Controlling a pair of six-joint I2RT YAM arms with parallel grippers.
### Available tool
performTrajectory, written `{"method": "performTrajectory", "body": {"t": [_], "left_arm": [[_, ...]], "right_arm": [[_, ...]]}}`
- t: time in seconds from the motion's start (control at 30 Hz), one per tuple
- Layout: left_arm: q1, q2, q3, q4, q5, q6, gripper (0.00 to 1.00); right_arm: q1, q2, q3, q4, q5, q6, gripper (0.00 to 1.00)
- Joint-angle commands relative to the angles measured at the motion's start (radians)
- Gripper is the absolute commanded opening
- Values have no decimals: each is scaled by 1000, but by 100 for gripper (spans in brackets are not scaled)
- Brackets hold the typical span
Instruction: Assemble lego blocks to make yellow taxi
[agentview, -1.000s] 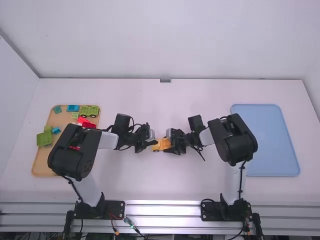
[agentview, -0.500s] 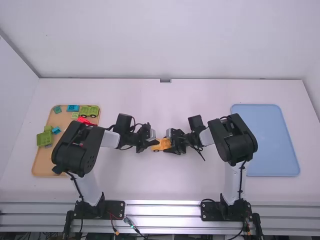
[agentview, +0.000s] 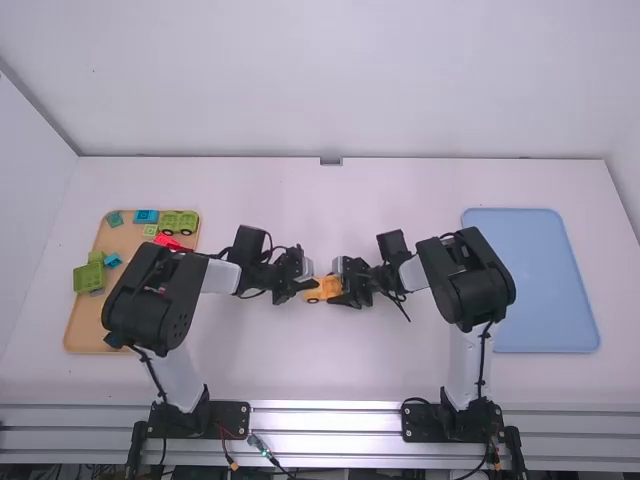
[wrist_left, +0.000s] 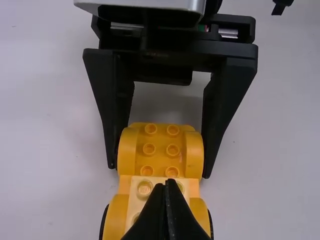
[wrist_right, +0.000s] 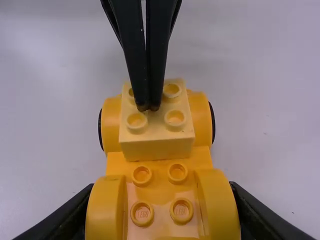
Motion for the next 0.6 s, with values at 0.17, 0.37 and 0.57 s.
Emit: {"method": "performTrajectory", "body": {"t": [0.17, 0.37, 0.57], "left_arm": [[48, 4, -47, 37, -39, 21, 2], [158, -158, -47, 238, 258, -147, 10], [281, -294, -48, 392, 264, -425, 99]], "right_arm": [[7, 13, -12, -8, 1, 5, 61], [7, 13, -12, -8, 1, 4, 61], [7, 13, -12, -8, 2, 5, 62]]}}
